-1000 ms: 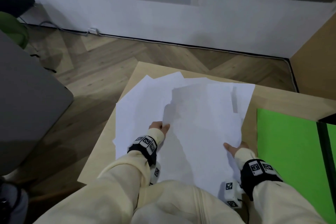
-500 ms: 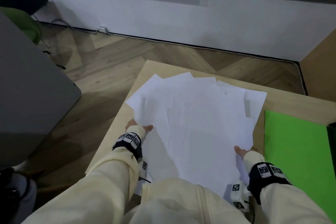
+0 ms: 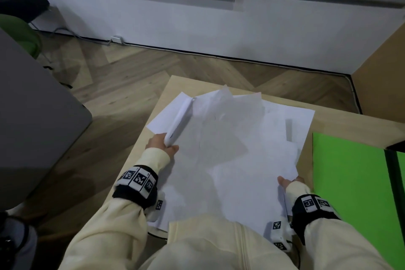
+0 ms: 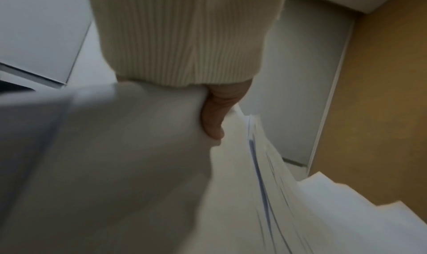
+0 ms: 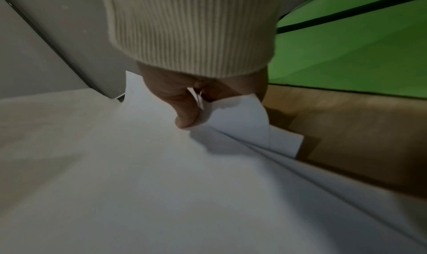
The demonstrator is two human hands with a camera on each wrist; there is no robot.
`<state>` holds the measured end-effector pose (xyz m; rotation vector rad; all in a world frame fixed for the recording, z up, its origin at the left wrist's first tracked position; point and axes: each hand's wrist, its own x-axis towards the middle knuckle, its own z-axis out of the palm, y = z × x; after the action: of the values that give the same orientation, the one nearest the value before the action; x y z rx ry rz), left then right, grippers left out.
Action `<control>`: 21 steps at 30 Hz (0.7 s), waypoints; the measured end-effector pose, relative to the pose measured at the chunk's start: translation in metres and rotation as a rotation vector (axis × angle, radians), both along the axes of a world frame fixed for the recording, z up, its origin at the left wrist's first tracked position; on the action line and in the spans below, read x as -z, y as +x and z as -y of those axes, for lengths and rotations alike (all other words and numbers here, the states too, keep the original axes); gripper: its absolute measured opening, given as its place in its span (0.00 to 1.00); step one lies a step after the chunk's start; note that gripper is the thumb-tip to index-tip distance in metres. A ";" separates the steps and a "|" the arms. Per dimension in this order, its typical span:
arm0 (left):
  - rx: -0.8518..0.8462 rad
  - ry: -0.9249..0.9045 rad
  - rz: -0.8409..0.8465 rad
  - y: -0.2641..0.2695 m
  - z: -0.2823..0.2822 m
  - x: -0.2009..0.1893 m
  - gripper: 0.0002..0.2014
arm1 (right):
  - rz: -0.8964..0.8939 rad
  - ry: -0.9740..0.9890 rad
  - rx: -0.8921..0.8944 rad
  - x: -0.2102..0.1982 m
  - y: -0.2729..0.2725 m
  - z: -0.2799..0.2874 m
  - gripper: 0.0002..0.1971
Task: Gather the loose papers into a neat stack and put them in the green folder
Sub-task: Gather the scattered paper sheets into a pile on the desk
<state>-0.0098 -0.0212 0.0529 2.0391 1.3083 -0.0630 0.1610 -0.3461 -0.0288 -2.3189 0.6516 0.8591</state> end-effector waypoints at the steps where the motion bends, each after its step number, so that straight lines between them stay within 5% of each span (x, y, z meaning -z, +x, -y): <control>1: 0.010 -0.005 0.003 0.001 -0.001 0.002 0.17 | 0.003 0.011 0.012 0.000 0.001 0.000 0.38; 6: -0.044 -0.158 -0.106 -0.004 0.003 0.040 0.28 | -0.052 0.107 -0.004 0.000 0.006 0.001 0.37; 9: -0.111 -0.197 -0.067 -0.008 0.003 0.052 0.24 | -0.063 0.086 -0.050 0.006 0.006 0.007 0.42; 14: -0.320 -0.153 0.158 -0.006 -0.011 0.046 0.22 | -0.018 0.034 -0.011 0.011 0.001 0.015 0.38; 21: -0.342 0.055 0.085 -0.008 -0.024 0.019 0.18 | -0.046 0.033 0.027 0.005 0.002 0.010 0.38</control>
<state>-0.0178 0.0024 0.0338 1.8132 1.5995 0.2154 0.1629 -0.3564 -0.0338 -2.2616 0.6818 0.9070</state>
